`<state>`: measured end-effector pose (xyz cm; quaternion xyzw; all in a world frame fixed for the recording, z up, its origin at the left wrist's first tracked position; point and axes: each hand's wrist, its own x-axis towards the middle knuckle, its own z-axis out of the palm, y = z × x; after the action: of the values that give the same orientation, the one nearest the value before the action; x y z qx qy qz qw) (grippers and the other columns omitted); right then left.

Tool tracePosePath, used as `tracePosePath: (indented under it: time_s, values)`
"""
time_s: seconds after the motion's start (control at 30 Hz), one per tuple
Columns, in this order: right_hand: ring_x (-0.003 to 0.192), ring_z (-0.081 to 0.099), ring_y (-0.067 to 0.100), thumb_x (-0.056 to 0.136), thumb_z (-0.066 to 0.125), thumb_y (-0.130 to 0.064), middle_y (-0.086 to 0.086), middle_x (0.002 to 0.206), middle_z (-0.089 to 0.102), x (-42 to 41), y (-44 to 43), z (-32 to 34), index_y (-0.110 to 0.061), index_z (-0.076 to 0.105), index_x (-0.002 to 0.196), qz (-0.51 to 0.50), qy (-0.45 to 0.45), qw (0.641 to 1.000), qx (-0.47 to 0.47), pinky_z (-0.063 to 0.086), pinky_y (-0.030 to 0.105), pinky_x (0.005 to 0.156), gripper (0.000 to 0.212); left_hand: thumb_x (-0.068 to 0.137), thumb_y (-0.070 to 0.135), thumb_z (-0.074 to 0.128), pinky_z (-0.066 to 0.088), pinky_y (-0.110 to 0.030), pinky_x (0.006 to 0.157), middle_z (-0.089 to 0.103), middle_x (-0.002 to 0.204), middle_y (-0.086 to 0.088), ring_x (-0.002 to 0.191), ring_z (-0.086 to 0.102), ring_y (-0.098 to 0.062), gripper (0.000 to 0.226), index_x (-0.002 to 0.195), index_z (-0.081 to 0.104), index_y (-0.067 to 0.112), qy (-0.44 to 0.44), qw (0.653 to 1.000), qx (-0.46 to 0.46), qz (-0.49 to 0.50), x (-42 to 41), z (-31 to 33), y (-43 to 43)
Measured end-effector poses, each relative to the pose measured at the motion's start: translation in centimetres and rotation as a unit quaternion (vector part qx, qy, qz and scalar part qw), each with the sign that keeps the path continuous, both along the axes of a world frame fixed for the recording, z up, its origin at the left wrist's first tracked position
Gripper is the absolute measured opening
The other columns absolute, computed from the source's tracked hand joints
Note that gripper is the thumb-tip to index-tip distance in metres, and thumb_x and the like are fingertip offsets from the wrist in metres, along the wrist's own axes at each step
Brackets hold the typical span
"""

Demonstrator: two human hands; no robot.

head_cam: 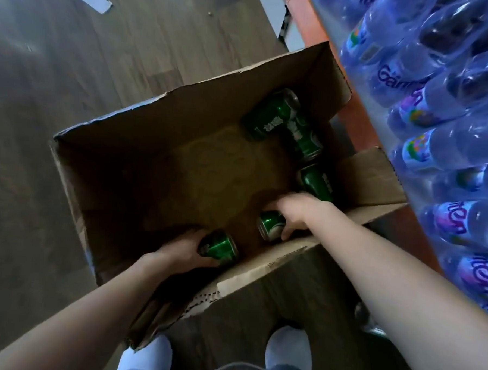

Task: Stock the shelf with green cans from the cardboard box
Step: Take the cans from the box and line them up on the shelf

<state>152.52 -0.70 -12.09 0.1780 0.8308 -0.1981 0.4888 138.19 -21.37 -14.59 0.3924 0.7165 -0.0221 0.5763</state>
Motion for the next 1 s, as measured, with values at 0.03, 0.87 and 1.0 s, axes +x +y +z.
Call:
tracePosePath:
  time_s: [0.03, 0.87, 1.0]
  values:
    - [0.124, 0.048, 0.026, 0.073, 0.078, -0.033, 0.004, 0.14, 0.047, -0.1, 0.2, -0.2, -0.03, 0.036, 0.143, 0.009, -0.002, 1.0, -0.002, 0.043, 0.037, 0.1, 0.082, 0.076, 0.049, 0.07, 0.03, -0.024, 0.104, 0.037, 0.144, -0.004, 0.127, 0.039, -0.02, 0.079, 0.141, 0.033, 0.026, -0.006, 1.0, 0.004, 0.005, -0.1, -0.4, -0.1]
    - [0.115, 0.05, 0.025, 0.067, 0.077, -0.049, 0.003, 0.127, 0.05, 0.6, 1.8, 1.7, -0.028, 0.039, 0.136, -0.07, 0.097, 0.993, 0.005, 0.042, 0.034, 0.093, 0.082, 0.067, 0.04, 0.079, 0.04, -0.017, 0.087, 0.048, 0.12, 0.006, 0.104, 0.048, -0.01, 0.068, 0.125, 0.047, 0.025, -0.02, 0.998, 0.041, 0.04, -1.8, 0.2, 0.5]
    - [0.111, 0.05, 0.024, 0.067, 0.075, -0.054, 0.002, 0.118, 0.05, 1.0, 1.4, 6.1, -0.029, 0.04, 0.131, -0.111, 0.14, 0.984, 0.028, 0.04, 0.035, 0.089, 0.077, 0.063, 0.048, 0.079, 0.048, -0.022, 0.085, 0.055, 0.116, 0.005, 0.101, 0.055, -0.01, 0.078, 0.128, 0.045, 0.024, 0.01, 0.999, 0.035, 0.033, -3.3, 4.7, 1.4]
